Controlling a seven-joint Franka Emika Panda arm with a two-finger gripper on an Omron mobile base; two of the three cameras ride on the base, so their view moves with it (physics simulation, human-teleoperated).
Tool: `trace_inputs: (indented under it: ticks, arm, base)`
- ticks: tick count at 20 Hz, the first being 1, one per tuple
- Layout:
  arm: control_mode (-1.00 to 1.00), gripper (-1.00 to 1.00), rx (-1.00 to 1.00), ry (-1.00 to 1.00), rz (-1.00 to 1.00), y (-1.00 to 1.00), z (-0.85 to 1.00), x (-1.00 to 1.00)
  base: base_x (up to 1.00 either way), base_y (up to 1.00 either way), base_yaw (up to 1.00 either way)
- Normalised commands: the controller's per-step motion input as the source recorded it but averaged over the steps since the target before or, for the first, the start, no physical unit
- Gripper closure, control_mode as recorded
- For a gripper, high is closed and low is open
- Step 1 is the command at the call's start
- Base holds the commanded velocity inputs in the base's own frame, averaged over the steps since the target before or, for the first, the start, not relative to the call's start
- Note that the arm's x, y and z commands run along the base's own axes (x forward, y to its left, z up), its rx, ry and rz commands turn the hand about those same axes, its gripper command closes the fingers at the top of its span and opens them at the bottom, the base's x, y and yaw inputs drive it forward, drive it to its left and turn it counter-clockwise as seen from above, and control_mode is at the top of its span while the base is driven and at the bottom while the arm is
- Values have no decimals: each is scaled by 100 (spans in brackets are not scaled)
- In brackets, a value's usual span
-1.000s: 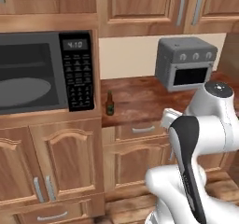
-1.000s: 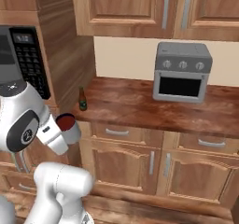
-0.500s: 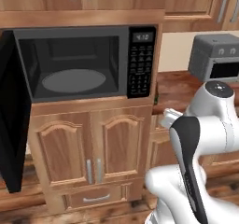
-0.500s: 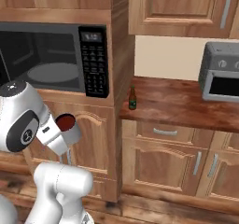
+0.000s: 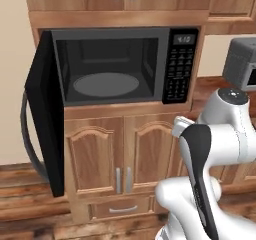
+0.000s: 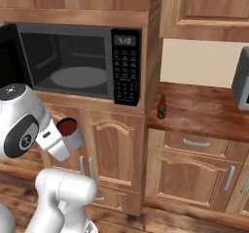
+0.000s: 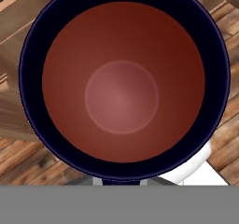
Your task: Place the microwavable item in the microwave. Then, close the microwave door and press the start button.
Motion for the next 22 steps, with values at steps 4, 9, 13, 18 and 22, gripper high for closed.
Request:
trace_inputs:
  ticks: [4, 9, 13, 18, 22]
  arm:
    - [100, 100, 0, 0, 0, 0, 0, 0]
    - [100, 100, 0, 0, 0, 0, 0, 0]
    - [100, 100, 0, 0, 0, 0, 0, 0]
    - [100, 100, 0, 0, 0, 0, 0, 0]
    - [100, 100, 0, 0, 0, 0, 0, 0]
  base:
    - [54, 28, 10]
    - [39, 32, 10]
    - [20, 39, 5]
    - [25, 38, 2]
    - [26, 19, 3]
